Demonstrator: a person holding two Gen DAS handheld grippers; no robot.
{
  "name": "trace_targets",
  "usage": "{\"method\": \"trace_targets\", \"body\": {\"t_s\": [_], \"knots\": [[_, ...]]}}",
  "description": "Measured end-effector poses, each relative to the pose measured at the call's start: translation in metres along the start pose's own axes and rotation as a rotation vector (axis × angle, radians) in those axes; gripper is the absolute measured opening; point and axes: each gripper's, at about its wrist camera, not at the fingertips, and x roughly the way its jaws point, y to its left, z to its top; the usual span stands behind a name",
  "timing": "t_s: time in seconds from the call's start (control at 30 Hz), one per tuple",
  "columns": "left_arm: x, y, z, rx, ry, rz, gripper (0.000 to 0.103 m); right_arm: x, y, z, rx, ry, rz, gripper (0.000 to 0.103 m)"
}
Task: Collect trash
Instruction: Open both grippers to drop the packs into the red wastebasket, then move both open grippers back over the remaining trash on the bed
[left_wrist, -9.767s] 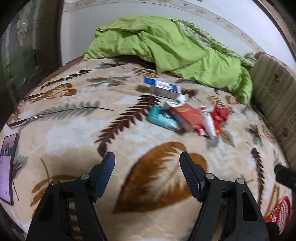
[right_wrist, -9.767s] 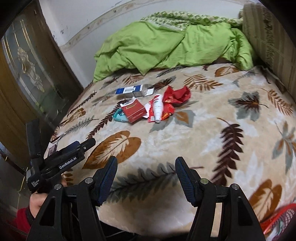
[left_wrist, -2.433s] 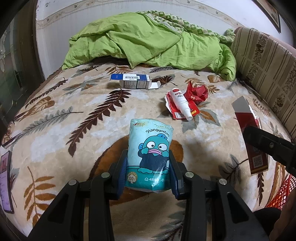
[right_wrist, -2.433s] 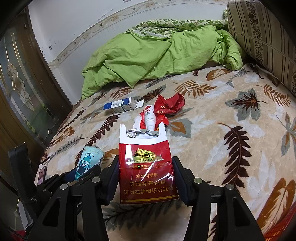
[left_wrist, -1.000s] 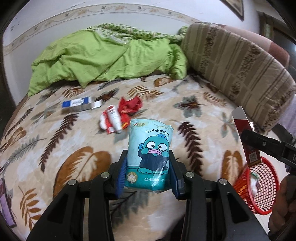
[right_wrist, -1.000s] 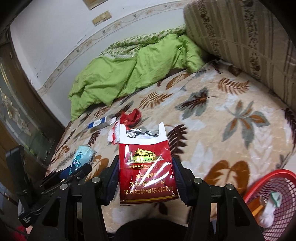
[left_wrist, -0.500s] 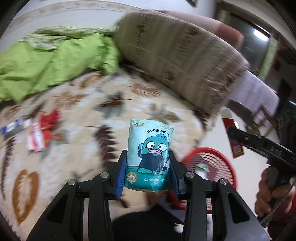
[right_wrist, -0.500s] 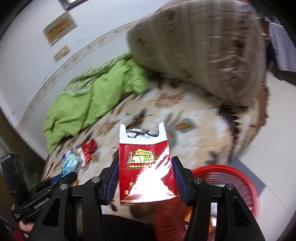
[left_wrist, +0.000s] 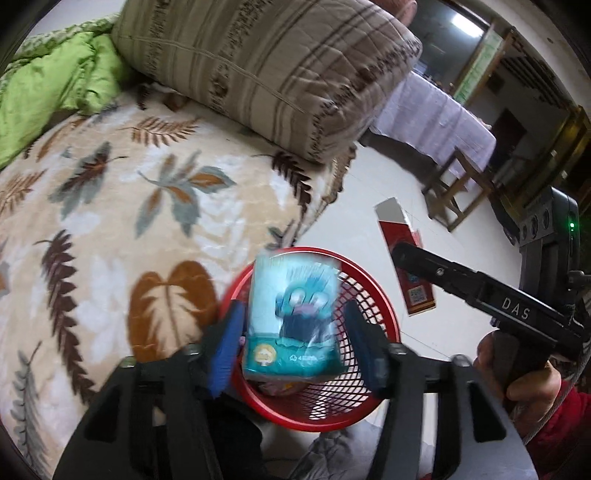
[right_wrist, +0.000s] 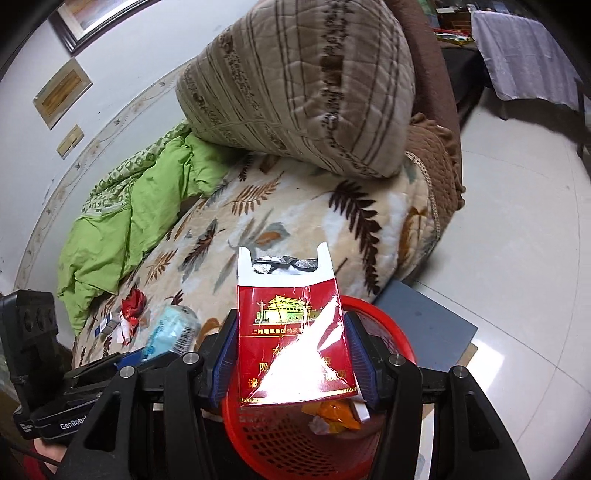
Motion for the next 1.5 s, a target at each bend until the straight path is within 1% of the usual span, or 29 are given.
{"method": "trace_targets", "body": {"t_s": [0.17, 0.27, 0.43, 0.57, 0.63, 0.77, 1.0, 1.1, 1.13, 1.33, 1.43, 1.5], "knots": [[-0.005, 0.001, -0.002, -0.003, -0.01, 0.006, 0.064, 0.001, -0.003, 0.001, 0.009, 0.004, -0.008, 0.061], [-0.013, 0.009, -0.004, -0.02, -0.032, 0.038, 0.065, 0.003, 0.001, 0.001, -0.003, 0.005, 0.002, 0.061], [-0.03, 0.029, -0.007, -0.073, -0.063, 0.068, 0.065, 0.007, 0.007, 0.0, -0.004, 0.008, 0.016, 0.062], [-0.048, 0.049, -0.013, -0.105, -0.094, 0.124, 0.065, 0.018, 0.026, -0.001, -0.046, 0.019, 0.058, 0.062], [-0.059, 0.061, -0.016, -0.133, -0.112, 0.149, 0.065, 0.027, 0.04, -0.003, -0.07, 0.041, 0.081, 0.062], [-0.083, 0.092, -0.028, -0.207, -0.146, 0.199, 0.065, 0.051, 0.082, -0.011, -0.145, 0.082, 0.144, 0.062], [-0.126, 0.157, -0.064, -0.373, -0.2, 0.31, 0.065, 0.091, 0.151, -0.027, -0.289, 0.151, 0.223, 0.062], [-0.146, 0.188, -0.084, -0.448, -0.23, 0.373, 0.065, 0.104, 0.179, -0.035, -0.353, 0.186, 0.259, 0.062], [-0.153, 0.201, -0.092, -0.481, -0.242, 0.408, 0.065, 0.109, 0.189, -0.038, -0.376, 0.198, 0.268, 0.062], [-0.186, 0.261, -0.124, -0.625, -0.284, 0.522, 0.065, 0.134, 0.245, -0.05, -0.497, 0.256, 0.33, 0.062], [-0.206, 0.284, -0.131, -0.66, -0.317, 0.578, 0.065, 0.151, 0.282, -0.055, -0.542, 0.289, 0.388, 0.062], [-0.217, 0.298, -0.136, -0.685, -0.335, 0.594, 0.065, 0.163, 0.302, -0.056, -0.568, 0.302, 0.411, 0.061]]}}
